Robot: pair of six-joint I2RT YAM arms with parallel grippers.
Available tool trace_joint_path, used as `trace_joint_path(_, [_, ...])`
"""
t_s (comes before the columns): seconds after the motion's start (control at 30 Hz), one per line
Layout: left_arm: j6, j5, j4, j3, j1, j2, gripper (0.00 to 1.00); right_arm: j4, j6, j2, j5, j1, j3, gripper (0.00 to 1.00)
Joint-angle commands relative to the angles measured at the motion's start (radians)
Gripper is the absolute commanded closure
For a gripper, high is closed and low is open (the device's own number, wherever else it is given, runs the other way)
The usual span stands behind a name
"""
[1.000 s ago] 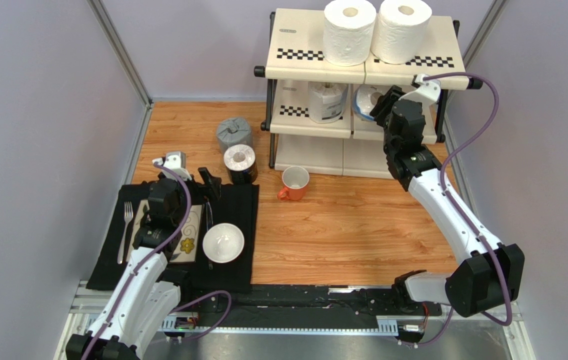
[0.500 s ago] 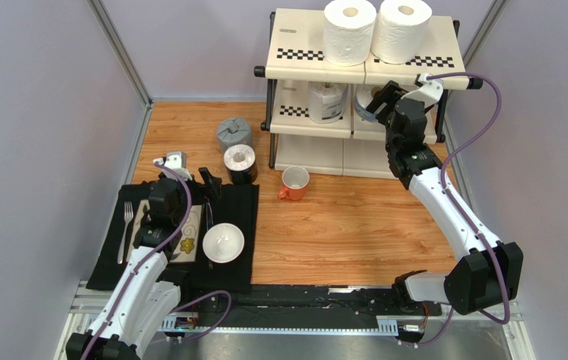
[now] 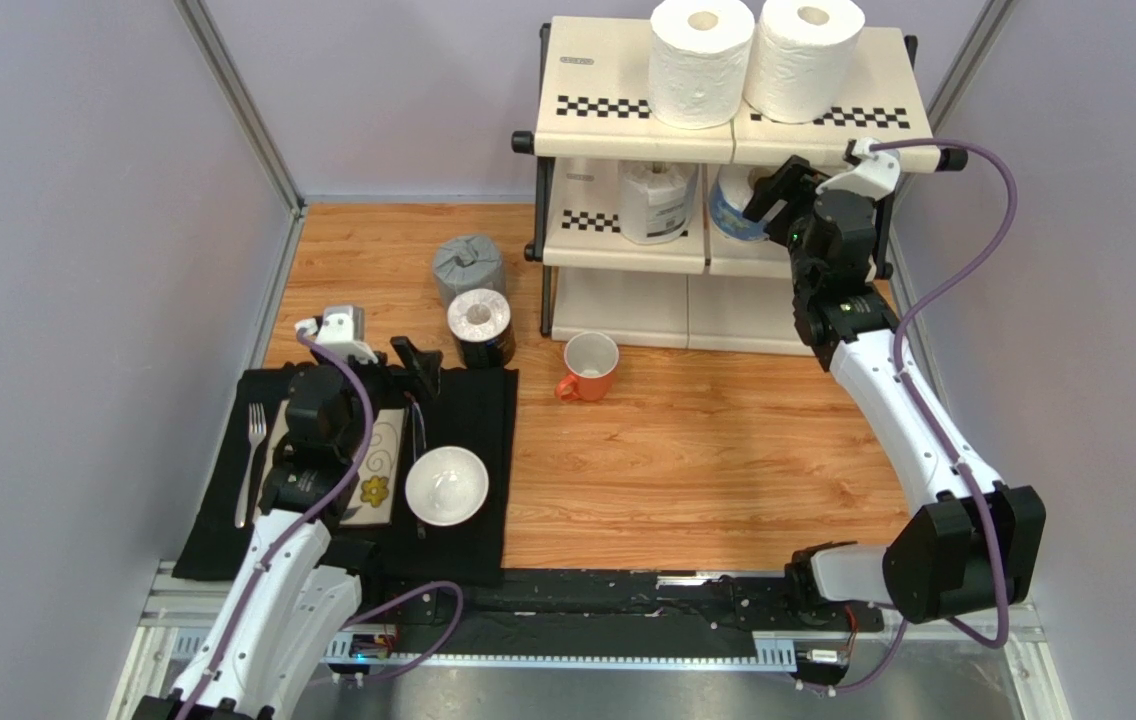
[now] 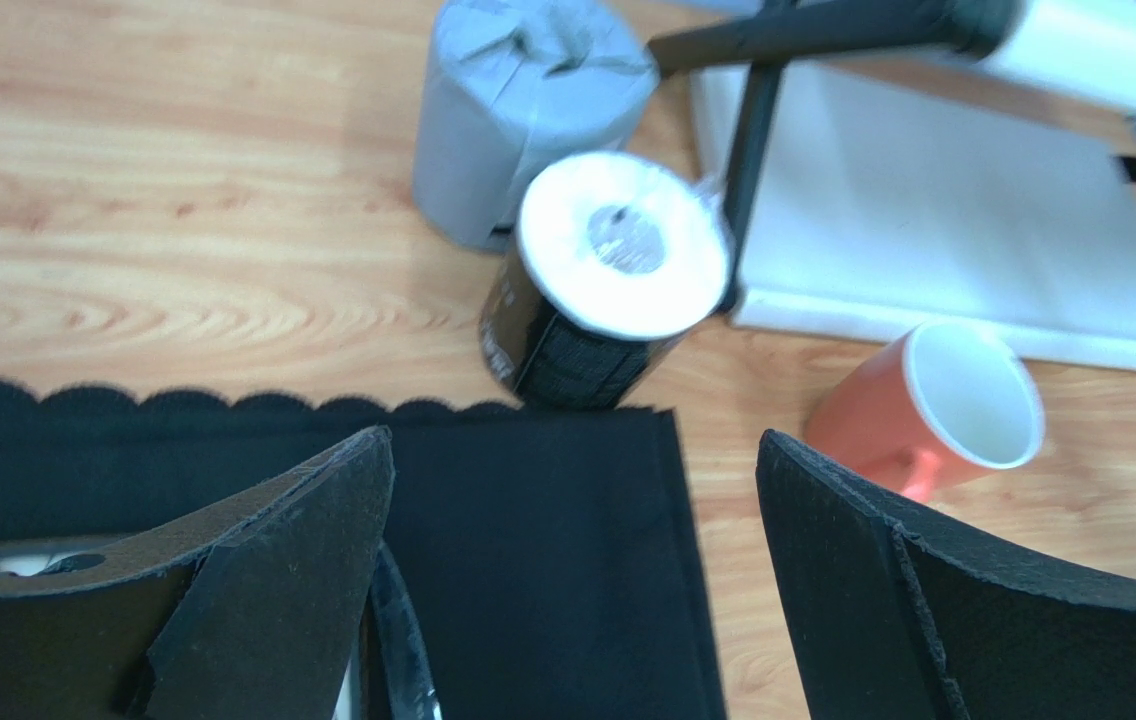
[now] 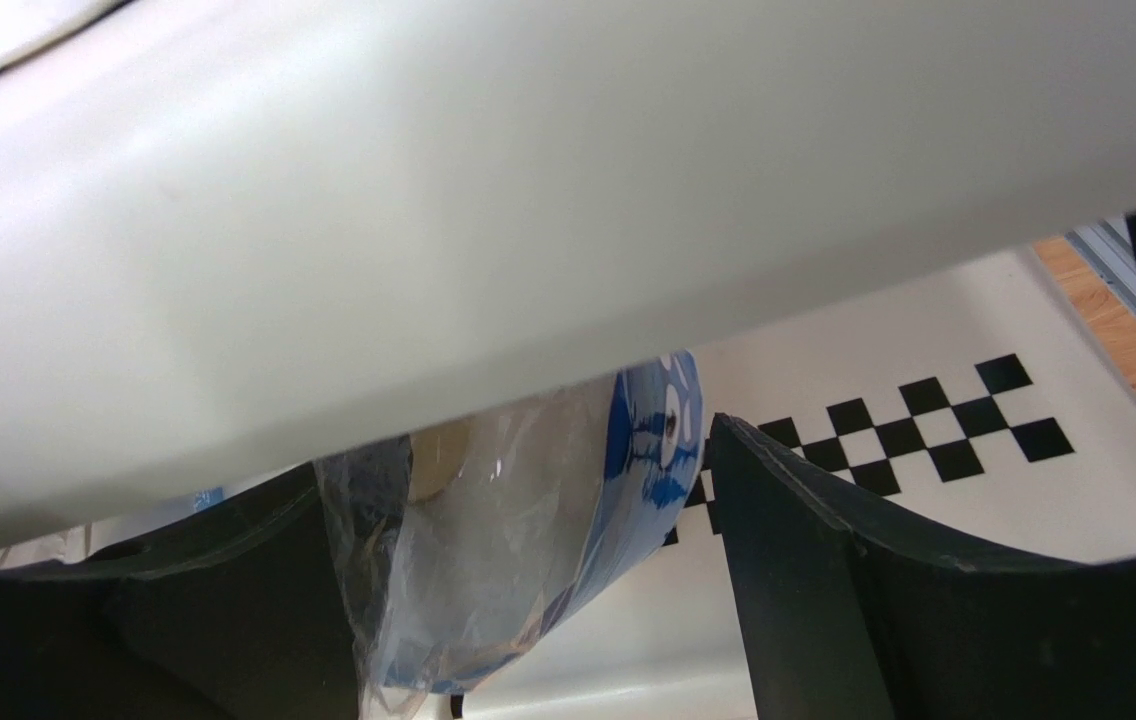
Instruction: Place and organize the paper towels onto the shelf
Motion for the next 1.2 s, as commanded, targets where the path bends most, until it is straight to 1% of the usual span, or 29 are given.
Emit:
trace_joint_path(0.0, [-0.022,0.073,0.103,0.04,-0.001,-0.06,0.01,0.095,0.043,0.022,-0.092,-0.061,0.06,0.24])
trace_joint_path(0.2, [-0.057,0.182,0.217,0.056,-0.001,-0.056,0.01,0.122,0.103,0.044,-0.187,-0.11,0.048,0.24])
trace_joint_path(0.33, [-0.08,0.239,0.332,0.043,-0.001,-0.039,0.01,0.159,0.128,0.038,-0.24,-0.126,0.016,0.24])
trace_joint_path(0.53, [-0.115,0.31,0.433,0.034,-0.001,0.013,0.01,0.202,0.125,-0.005,-0.24,-0.129,-0.023,0.23])
trace_joint_path(0.8, [-0.152,0.34,0.513,0.007,-0.001,0.038,0.01,0.234,0.125,-0.111,-0.238,-0.132,-0.082,0.22])
trace_joint_path(0.87, [-0.184,0.394,0.579,-0.001,-0.001,0.056,0.01,0.225,0.128,-0.152,-0.241,-0.133,-0.087,0.21])
trace_joint_path(0.9, [-0.196,0.418,0.638,0.0,-0.003,0.087,0.01,0.201,0.129,-0.166,-0.241,-0.132,-0.083,0.21])
trace_joint_path(0.93, [-0.207,0.444,0.663,0.002,-0.018,0.104,0.01,0.188,0.131,-0.19,-0.246,-0.132,-0.081,0.21])
trace_joint_path(1.0, [-0.189,0.426,0.695,0.013,-0.061,0.148,0.01,0.155,0.143,-0.221,-0.253,-0.132,-0.082,0.21])
trace_joint_path(1.03, [-0.163,0.375,0.696,0.028,-0.126,0.161,0.01,0.147,0.149,-0.237,-0.258,-0.132,-0.093,0.21])
trace_joint_path(1.07, [-0.107,0.345,0.691,0.037,-0.165,0.176,0.01,0.142,0.154,-0.275,-0.26,-0.132,-0.104,0.21])
trace_joint_path(1.1, [-0.079,0.31,0.683,0.048,-0.205,0.211,0.01,0.13,0.164,-0.292,-0.258,-0.132,-0.113,0.21])
trace_joint_path(1.13, [-0.053,0.246,0.685,0.074,-0.284,0.234,0.01,0.124,0.169,-0.315,-0.246,-0.132,-0.134,0.21])
trace_joint_path(1.17, [-0.01,0.215,0.688,0.088,-0.324,0.284,0.01,0.115,0.175,-0.353,-0.235,-0.133,-0.142,0.21])
